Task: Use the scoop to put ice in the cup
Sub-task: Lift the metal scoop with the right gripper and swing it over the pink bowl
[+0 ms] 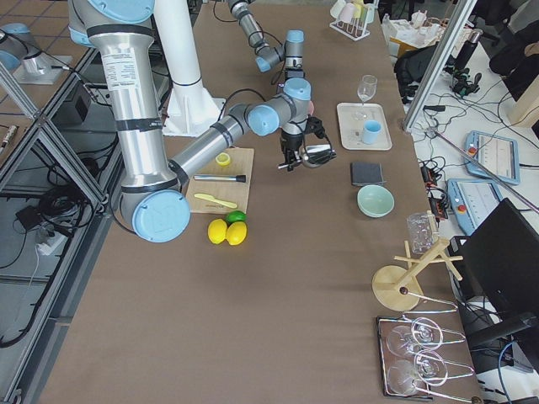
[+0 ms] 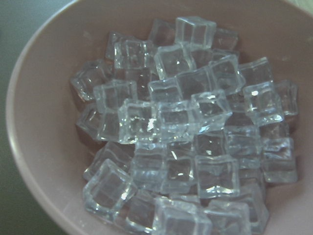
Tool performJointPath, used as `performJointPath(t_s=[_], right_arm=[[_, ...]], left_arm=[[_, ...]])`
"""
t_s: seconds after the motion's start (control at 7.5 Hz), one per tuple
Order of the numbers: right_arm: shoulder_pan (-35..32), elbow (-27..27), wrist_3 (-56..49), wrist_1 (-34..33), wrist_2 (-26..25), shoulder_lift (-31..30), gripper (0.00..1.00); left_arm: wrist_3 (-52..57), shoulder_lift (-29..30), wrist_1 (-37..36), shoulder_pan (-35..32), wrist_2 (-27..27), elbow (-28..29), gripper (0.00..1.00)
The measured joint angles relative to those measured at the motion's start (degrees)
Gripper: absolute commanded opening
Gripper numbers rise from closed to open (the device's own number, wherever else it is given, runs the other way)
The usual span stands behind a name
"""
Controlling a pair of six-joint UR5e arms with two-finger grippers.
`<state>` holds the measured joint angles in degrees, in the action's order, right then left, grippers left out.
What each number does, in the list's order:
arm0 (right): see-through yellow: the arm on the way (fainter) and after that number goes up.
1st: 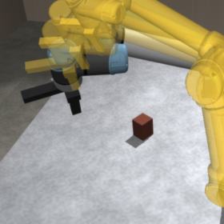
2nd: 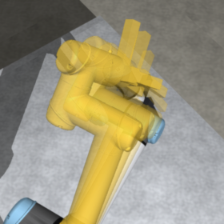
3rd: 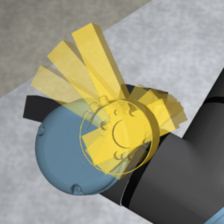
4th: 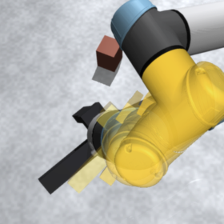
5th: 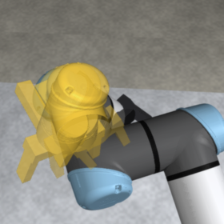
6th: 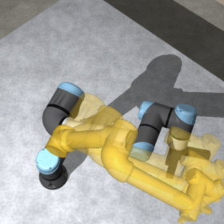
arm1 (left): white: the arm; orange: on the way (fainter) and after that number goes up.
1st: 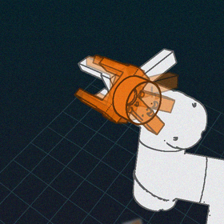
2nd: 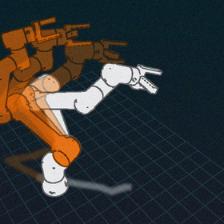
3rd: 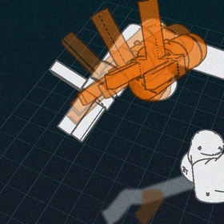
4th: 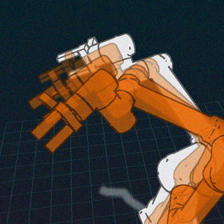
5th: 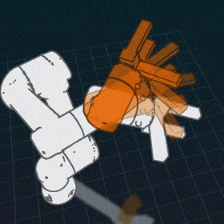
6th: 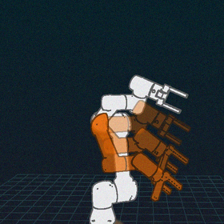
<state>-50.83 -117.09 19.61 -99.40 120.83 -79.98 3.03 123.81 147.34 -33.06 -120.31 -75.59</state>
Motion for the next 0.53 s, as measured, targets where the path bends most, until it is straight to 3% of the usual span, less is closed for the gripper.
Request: performJointPath(t_s=[0.27,0.53], right_arm=[[-0.04,-2.08,-22.52,-15.41,-6.34,7.26,0.0],[0.47,-3.69,-37.71,-23.08,-9.11,11.44,0.0]], left_arm=[[-0.04,0.24,-0.03,0.01,0.06,0.0,0.98],[-0.04,0.5,-0.04,0.01,0.19,0.0,0.98]])
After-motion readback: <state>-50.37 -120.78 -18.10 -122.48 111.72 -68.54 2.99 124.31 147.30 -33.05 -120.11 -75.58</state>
